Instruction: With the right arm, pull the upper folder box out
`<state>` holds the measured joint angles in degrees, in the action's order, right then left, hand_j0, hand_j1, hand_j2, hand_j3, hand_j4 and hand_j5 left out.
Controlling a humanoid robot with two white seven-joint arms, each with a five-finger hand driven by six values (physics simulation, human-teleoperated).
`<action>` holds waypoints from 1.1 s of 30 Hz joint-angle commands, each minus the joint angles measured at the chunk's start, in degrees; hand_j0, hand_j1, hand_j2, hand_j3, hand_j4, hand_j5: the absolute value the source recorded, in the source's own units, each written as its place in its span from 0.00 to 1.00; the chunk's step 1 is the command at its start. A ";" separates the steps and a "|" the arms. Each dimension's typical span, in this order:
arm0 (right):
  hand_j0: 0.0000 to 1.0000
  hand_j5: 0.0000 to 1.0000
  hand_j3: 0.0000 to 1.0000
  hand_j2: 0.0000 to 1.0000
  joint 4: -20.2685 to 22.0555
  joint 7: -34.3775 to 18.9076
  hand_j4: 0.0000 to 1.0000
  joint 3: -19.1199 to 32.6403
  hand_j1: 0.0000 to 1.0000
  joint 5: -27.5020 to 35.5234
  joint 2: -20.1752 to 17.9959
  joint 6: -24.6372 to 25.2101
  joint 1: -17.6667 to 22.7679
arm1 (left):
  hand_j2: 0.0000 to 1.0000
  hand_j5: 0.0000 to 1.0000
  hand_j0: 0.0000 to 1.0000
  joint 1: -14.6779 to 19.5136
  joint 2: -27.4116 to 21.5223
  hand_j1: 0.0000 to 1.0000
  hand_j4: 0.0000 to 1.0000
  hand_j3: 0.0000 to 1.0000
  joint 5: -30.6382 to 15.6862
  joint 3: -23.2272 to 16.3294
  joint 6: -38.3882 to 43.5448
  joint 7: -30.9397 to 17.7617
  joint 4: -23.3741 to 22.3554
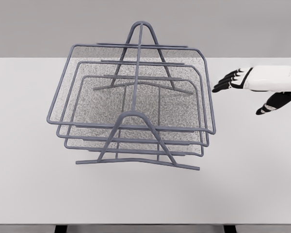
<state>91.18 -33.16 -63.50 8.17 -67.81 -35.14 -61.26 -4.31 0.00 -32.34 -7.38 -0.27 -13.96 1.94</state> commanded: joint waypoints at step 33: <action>1.00 1.00 1.00 1.00 0.05 -1.84 1.00 -3.03 1.00 -6.24 -1.45 0.14 -0.70 | 1.00 1.00 1.00 0.00 0.00 1.00 1.00 1.00 0.00 0.00 0.00 -0.01 0.00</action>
<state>91.86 -34.93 -66.29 6.53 -67.73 -34.69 -61.96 -4.31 0.00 -32.34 -7.37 -0.27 -13.96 1.94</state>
